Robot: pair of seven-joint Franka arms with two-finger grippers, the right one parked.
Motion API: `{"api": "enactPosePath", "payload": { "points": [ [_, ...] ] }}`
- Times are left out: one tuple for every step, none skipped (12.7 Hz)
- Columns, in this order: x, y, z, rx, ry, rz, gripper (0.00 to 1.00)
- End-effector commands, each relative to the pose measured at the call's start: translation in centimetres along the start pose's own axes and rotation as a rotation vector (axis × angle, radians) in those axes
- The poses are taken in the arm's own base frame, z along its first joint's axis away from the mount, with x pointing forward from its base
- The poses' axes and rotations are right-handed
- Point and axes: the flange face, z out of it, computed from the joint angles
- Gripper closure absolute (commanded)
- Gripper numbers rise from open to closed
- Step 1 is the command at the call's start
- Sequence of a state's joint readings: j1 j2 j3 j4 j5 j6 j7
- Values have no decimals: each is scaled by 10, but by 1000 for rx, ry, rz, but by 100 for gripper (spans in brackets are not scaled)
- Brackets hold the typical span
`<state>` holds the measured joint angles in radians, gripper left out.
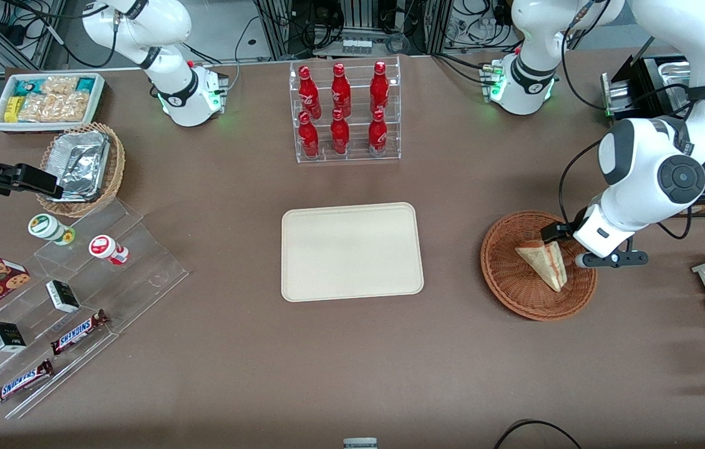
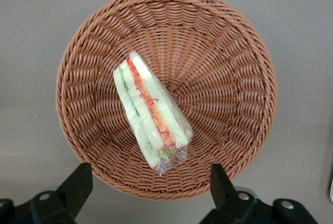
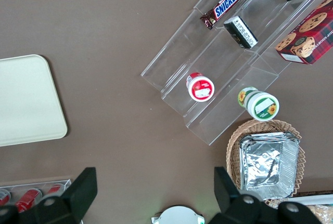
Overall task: Place sandwich from basket to tray
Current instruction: 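Lower the open left gripper and close it on the sandwich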
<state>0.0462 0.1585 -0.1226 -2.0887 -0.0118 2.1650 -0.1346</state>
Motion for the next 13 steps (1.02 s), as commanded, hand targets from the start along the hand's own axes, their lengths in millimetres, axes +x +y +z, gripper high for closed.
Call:
{"api": "enactPosePath", "payload": {
  "points": [
    [0, -1, 8, -8, 2, -190, 0],
    [2, 0, 10, -12, 12, -275, 0],
    [2, 3, 14, -17, 31, -364, 0],
    [0, 5, 20, -27, 60, -433, 0],
    [-2, 4, 26, -39, 83, -513, 0],
    [-3, 4, 33, -48, 103, -540, 0],
    [-4, 4, 40, -48, 99, -544, 0],
    [-4, 4, 43, -47, 93, -556, 0],
    [-4, 3, 45, -45, 90, -558, 0],
    [-5, 3, 52, -41, 76, -558, 0],
    [-5, 3, 54, -39, 70, -565, 0],
    [-5, 2, 59, -36, 62, -579, 0],
    [-5, 2, 62, -35, 57, -582, 0]
  ]
}}
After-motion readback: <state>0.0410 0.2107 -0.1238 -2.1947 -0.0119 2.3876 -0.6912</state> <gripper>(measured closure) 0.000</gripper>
